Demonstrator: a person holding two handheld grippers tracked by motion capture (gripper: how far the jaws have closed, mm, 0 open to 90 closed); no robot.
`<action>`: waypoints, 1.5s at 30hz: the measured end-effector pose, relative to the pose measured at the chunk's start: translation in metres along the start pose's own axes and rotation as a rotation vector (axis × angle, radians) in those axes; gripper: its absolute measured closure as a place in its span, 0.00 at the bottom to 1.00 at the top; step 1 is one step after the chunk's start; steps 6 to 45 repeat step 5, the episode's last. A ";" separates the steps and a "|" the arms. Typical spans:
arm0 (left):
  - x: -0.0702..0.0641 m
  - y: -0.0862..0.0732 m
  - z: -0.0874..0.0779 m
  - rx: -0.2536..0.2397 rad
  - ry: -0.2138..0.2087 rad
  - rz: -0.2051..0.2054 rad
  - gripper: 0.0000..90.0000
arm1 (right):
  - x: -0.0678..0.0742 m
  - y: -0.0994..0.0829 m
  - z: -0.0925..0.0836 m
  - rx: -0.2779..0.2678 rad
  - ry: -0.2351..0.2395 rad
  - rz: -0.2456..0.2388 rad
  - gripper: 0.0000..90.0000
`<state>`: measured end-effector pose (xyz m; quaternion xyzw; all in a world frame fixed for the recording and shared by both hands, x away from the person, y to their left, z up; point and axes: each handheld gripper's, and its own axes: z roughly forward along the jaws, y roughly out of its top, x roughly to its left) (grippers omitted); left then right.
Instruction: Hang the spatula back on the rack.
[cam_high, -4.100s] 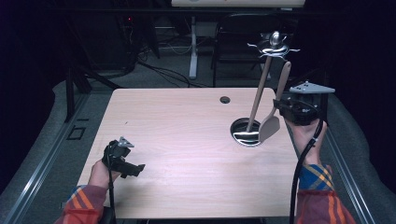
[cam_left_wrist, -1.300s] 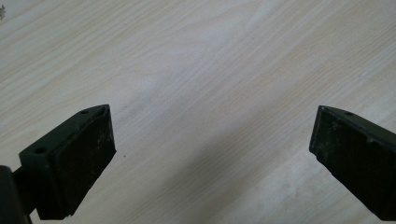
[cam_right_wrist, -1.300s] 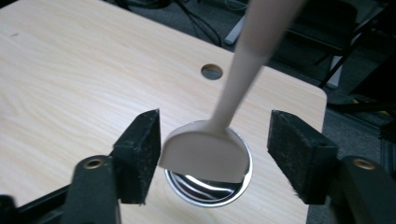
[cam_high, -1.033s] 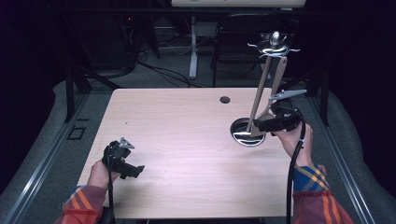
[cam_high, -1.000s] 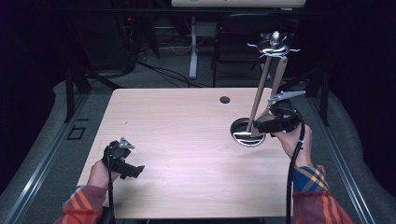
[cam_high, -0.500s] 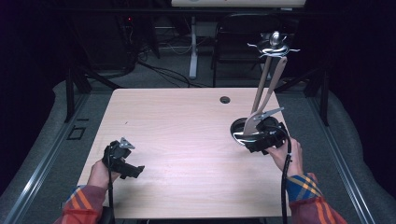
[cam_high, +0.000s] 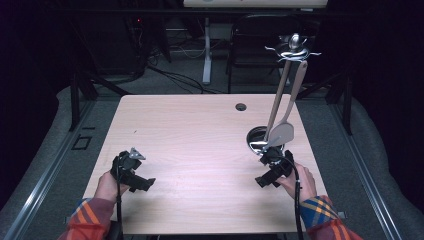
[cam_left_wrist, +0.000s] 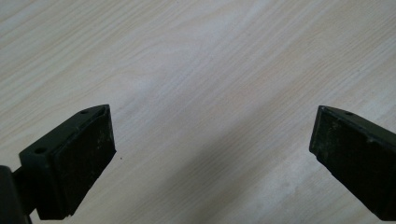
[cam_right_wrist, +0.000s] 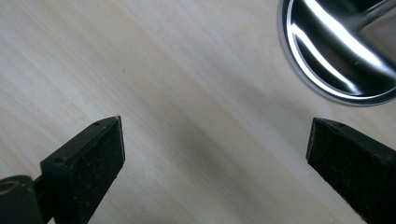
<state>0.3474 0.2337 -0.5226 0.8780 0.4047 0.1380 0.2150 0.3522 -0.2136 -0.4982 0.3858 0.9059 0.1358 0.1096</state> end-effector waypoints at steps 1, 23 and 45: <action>-0.001 0.001 0.001 0.002 -0.002 -0.001 0.00 | 0.001 0.000 0.005 0.012 0.007 -0.011 0.01; -0.002 0.002 0.004 0.020 -0.013 0.007 0.00 | 0.004 -0.001 0.027 0.084 0.074 -0.058 0.00; -0.002 0.002 0.004 0.020 -0.013 0.007 0.00 | 0.004 -0.001 0.027 0.084 0.074 -0.058 0.00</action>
